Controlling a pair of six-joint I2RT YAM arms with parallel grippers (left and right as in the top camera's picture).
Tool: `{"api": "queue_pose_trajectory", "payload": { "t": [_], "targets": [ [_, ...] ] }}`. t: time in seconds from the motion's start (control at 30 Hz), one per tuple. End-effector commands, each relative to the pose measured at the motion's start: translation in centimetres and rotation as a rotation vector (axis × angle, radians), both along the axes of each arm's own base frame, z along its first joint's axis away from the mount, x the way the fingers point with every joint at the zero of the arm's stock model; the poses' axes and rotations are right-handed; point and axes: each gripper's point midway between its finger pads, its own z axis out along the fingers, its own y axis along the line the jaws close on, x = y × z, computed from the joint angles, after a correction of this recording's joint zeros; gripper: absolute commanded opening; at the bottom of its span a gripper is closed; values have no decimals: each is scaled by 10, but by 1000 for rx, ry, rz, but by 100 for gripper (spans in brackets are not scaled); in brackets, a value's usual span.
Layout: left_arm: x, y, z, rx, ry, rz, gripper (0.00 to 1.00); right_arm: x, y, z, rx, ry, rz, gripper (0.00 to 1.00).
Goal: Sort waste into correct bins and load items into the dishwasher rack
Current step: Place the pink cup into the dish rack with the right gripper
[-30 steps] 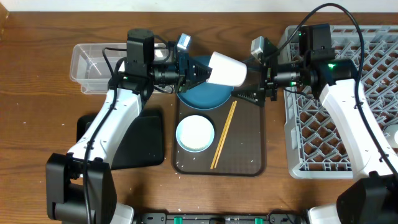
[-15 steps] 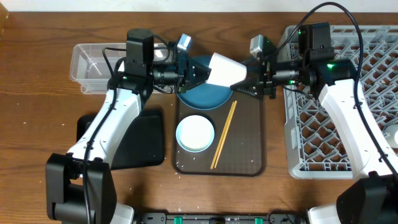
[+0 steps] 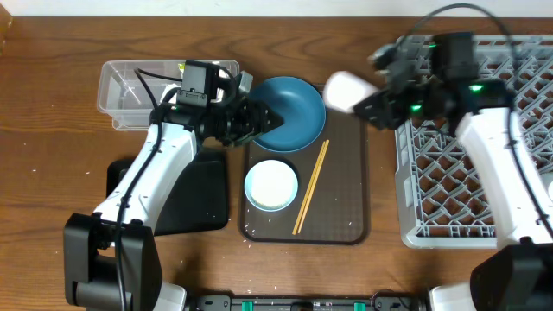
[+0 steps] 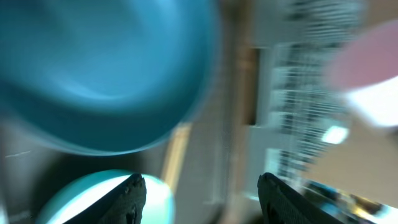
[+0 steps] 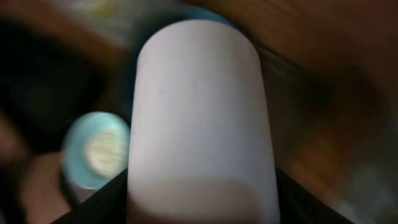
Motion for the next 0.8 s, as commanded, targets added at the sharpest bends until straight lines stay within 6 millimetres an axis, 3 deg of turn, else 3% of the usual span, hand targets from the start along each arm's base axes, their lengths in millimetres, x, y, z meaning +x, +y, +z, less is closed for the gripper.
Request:
{"api": "queue_pose_trajectory", "payload": {
  "t": [0.0, 0.03, 0.2, 0.43, 0.57, 0.77],
  "targets": [
    [11, 44, 1, 279, -153, 39, 62, 22, -97, 23, -189, 0, -440, 1],
    [8, 53, 6, 329, -170, 56, 62, 20, -123, 29, -222, 8, -536, 1],
    [1, 85, 31, 478, -237, 149, 65, -2, -213, 36, -330, 64, -846, 1],
    [-5, 89, 49, 479, -281, 169, 66, -32, -300, 7, -395, 191, -1078, 1],
    [-8, 89, 47, 482, -265, 164, 67, -43, -333, -16, -392, 262, -1148, 1],
    [-9, 89, 47, 483, -262, 163, 66, -52, -367, -46, -386, 330, -1214, 7]
  ]
}}
